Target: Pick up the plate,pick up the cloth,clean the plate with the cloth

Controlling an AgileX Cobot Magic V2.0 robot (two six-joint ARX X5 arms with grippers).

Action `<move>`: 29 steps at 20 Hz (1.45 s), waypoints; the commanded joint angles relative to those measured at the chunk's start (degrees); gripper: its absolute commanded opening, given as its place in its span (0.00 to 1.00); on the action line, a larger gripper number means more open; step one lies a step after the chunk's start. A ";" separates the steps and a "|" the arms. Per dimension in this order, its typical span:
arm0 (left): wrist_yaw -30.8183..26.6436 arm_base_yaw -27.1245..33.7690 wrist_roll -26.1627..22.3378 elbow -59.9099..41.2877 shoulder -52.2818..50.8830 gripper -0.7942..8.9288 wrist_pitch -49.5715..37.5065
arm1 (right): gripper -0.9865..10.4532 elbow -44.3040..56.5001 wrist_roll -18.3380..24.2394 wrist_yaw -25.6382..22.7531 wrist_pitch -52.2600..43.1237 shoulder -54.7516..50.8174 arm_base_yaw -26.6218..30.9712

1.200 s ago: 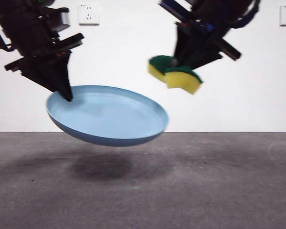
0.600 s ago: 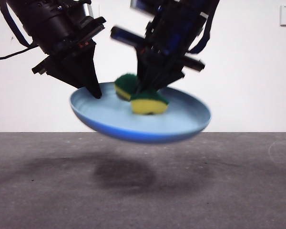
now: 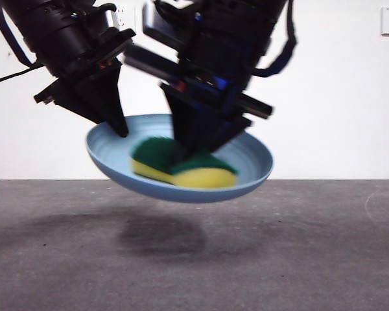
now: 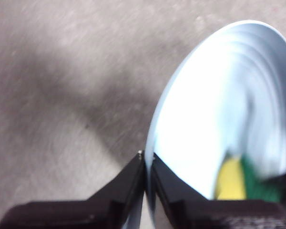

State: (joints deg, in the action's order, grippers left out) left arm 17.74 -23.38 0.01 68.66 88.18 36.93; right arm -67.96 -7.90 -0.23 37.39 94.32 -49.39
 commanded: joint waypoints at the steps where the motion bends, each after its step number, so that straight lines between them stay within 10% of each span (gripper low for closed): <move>1: 3.74 0.33 -0.26 0.17 -0.09 0.07 1.20 | 0.07 0.07 0.33 -13.68 2.62 0.92 1.09; 5: 10.08 0.24 -0.26 0.17 -0.09 0.07 1.66 | 0.07 0.07 -0.04 -20.79 -4.44 0.92 3.04; 14: 12.55 0.26 -0.24 0.17 -0.09 0.07 0.00 | 0.07 0.07 -3.02 2.97 -19.37 0.92 2.69; 21: 12.46 2.23 1.73 0.17 -0.09 0.07 -4.79 | 0.07 0.07 -1.07 6.08 -9.33 0.92 -3.32; 24: 12.55 3.21 1.68 0.17 -0.09 0.07 -4.24 | 0.07 0.07 0.48 2.23 -1.55 0.92 -3.56; 29: 12.79 3.61 -0.50 0.17 -0.09 0.07 0.50 | 0.07 0.07 1.97 -21.57 2.89 0.92 -1.68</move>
State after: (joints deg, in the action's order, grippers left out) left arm 27.90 -19.81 -0.05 68.58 88.18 36.25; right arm -68.77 -6.20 -18.22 39.75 94.30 -52.18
